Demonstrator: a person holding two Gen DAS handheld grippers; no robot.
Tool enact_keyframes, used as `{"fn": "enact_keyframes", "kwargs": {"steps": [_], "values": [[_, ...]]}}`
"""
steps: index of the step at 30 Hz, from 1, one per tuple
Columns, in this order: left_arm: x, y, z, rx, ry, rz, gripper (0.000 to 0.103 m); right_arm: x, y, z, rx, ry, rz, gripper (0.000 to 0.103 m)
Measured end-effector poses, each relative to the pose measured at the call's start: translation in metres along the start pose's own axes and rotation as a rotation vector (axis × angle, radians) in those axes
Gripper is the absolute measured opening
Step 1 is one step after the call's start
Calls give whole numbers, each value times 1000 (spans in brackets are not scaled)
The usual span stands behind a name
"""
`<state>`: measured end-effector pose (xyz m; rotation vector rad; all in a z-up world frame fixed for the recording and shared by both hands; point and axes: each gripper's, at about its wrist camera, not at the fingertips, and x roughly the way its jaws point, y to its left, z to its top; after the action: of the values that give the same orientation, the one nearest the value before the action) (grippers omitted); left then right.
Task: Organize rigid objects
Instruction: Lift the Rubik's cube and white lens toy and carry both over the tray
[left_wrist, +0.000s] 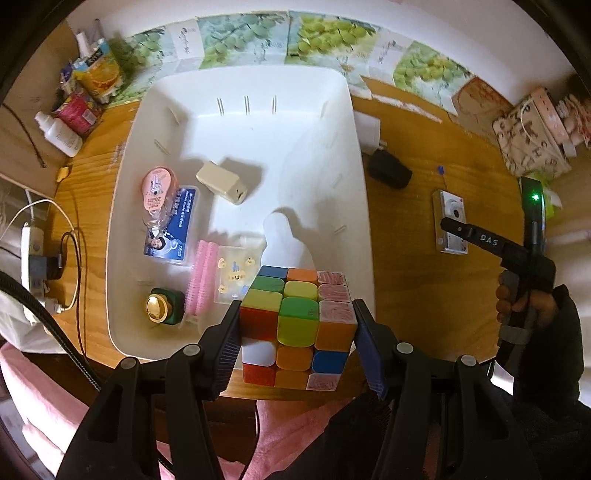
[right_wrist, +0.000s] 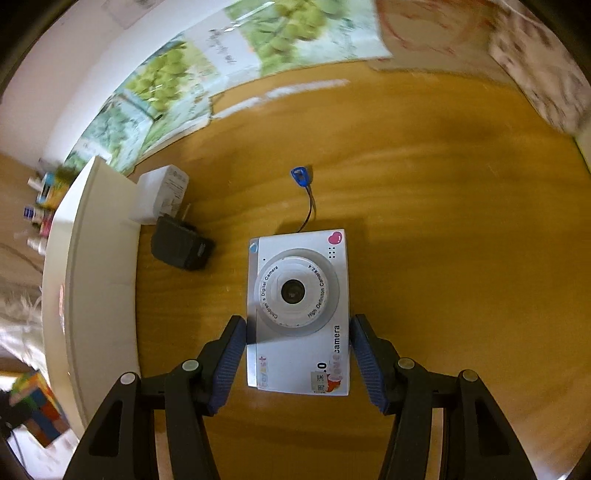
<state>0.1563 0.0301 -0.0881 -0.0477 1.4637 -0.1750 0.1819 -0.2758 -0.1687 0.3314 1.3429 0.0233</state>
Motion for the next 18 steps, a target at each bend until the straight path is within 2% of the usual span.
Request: {"fn": "enact_keyframes", "kwargs": {"steps": [9,18], "values": [[19,13,-1,108,52,-23,61,-9,-2,-43,219,19,72,58],[24,30,7,212,61,-61,61,-13,14,-75,377,-21,188,58]]}}
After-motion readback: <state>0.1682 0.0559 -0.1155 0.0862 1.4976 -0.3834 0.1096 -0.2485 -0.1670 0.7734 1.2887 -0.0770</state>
